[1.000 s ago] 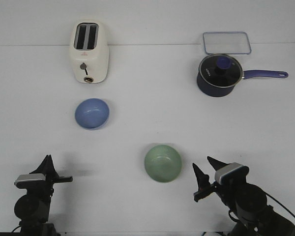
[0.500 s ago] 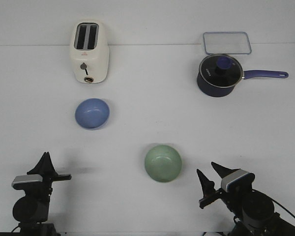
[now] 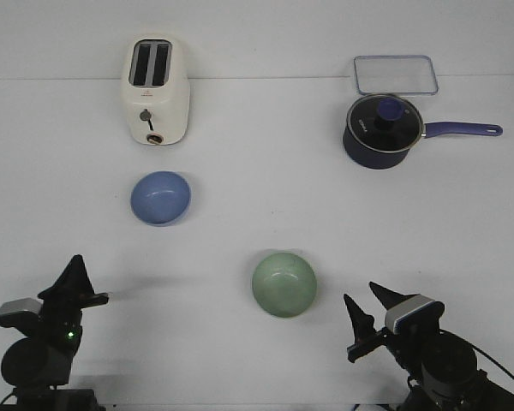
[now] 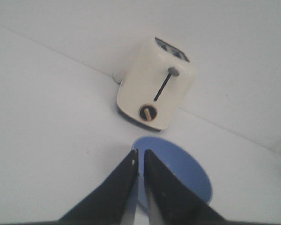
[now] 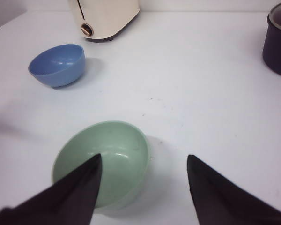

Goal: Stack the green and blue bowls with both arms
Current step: 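Reach the left gripper to the light blue bowl and grip its rim, then carry the blue bowl with the left gripper over the green bowl and lower it in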

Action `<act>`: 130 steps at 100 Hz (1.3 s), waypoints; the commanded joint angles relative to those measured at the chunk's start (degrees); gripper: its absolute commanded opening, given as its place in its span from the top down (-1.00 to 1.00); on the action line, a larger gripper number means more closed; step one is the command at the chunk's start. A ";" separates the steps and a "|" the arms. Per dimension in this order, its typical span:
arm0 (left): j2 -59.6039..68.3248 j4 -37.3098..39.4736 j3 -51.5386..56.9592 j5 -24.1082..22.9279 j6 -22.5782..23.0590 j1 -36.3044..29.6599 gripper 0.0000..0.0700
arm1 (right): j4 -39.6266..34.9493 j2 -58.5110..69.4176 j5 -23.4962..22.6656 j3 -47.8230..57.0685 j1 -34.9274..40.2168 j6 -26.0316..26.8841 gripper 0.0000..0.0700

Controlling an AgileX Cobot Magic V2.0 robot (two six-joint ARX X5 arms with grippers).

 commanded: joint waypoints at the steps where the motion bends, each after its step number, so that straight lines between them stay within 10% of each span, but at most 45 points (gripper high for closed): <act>1: 7.15 -2.86 7.34 0.07 0.74 0.00 0.96 | 0.59 0.35 0.61 0.28 0.59 -0.70 -0.07; 10: 19.12 -8.68 16.57 1.90 3.67 -0.02 0.64 | 0.61 0.35 0.61 0.28 0.59 -0.70 -0.07; 22: 35.45 -13.92 26.77 5.01 4.24 -0.02 -0.35 | 0.61 0.33 0.61 0.28 0.59 -0.70 -0.07; 81: 83.69 -10.05 44.00 12.39 4.15 -0.63 -0.28 | 0.61 0.35 0.61 0.28 0.59 -0.70 -0.07; 98: 85.26 -7.91 44.00 11.43 4.09 -0.76 0.41 | 0.61 0.35 0.61 0.28 0.59 -0.70 -0.07; 130: 85.46 -7.93 44.17 10.23 4.90 -1.49 0.97 | 0.68 0.33 0.79 0.28 0.59 -0.70 -0.07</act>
